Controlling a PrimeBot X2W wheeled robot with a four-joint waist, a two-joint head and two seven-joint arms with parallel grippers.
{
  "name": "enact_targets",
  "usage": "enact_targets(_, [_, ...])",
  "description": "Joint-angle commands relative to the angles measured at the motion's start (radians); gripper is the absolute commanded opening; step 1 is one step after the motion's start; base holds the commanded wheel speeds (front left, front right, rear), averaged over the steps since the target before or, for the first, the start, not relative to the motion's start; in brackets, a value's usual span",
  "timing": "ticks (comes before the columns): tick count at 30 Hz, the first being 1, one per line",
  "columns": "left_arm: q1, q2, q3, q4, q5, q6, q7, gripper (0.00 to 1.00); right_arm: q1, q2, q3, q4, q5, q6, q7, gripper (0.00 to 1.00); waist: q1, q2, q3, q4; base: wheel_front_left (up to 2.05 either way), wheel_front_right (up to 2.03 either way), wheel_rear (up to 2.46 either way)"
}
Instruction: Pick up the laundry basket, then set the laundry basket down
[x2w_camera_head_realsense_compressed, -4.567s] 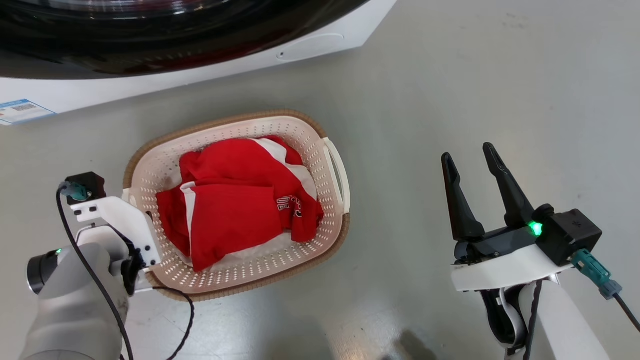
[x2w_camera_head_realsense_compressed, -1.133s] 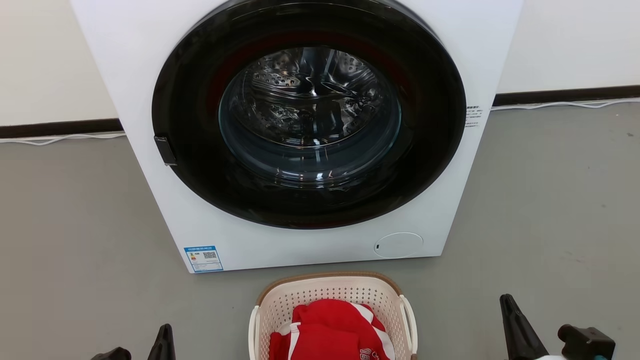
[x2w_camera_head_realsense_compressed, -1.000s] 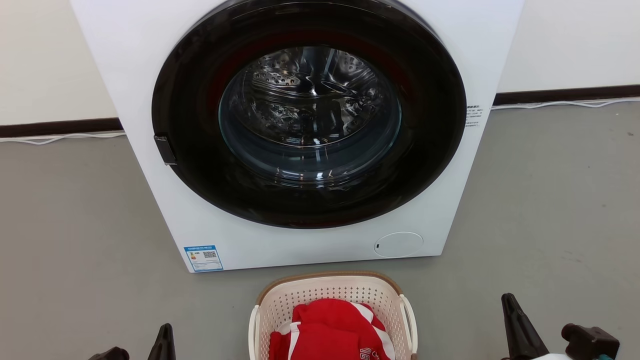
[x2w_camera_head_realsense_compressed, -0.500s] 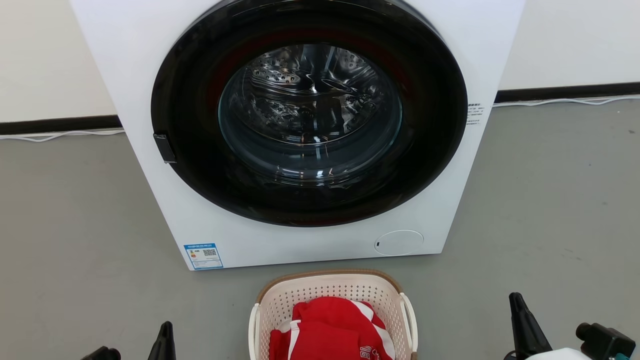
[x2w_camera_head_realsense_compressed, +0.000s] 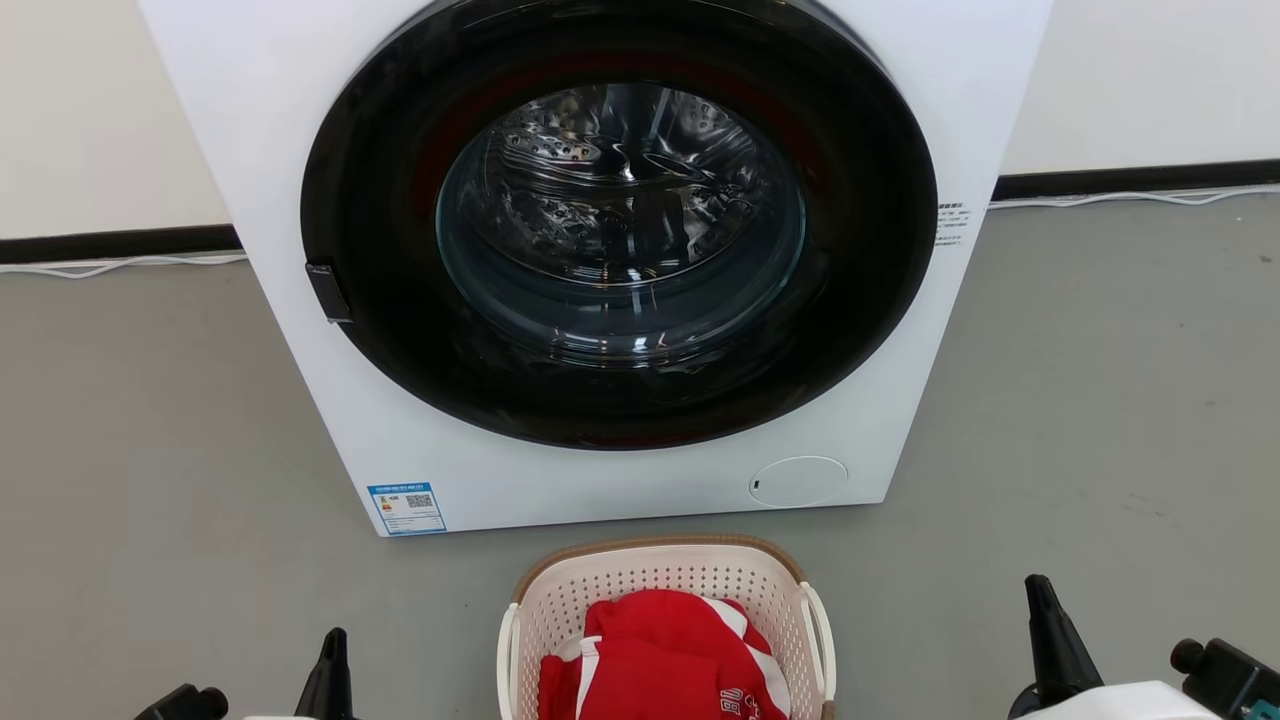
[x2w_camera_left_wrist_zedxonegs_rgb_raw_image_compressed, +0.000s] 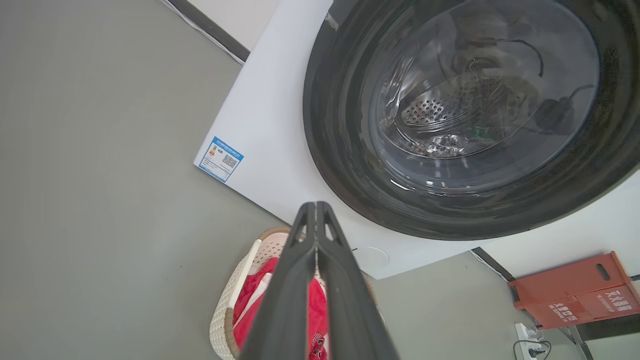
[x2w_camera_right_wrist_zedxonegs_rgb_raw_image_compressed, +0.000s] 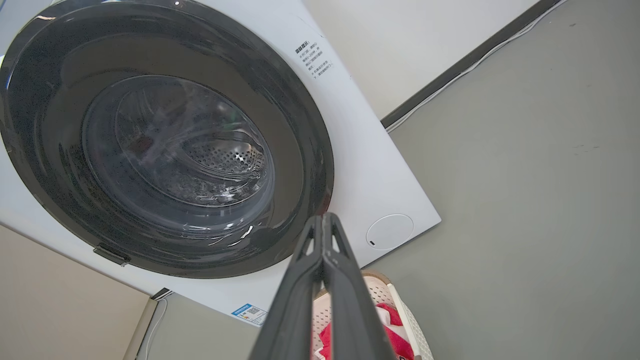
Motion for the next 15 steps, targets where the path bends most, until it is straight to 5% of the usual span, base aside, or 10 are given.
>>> enact_targets(1, [-0.062,0.005,0.018,-0.031,-0.034,-0.010,0.004,0.00,-0.056,-0.008,0.002,-0.030,0.035,0.004,0.013,0.00,-0.0001,0.0000,0.001,0.000,0.00,0.00,0.00])
enact_targets(15, [-0.082,0.004,0.027,-0.038,-0.175,-0.027,0.042,0.00,-0.075,-0.005,-0.007,-0.034,0.191,0.005,0.050,0.00,-0.0001,0.0000,0.007,0.001,0.00,0.00,0.00])
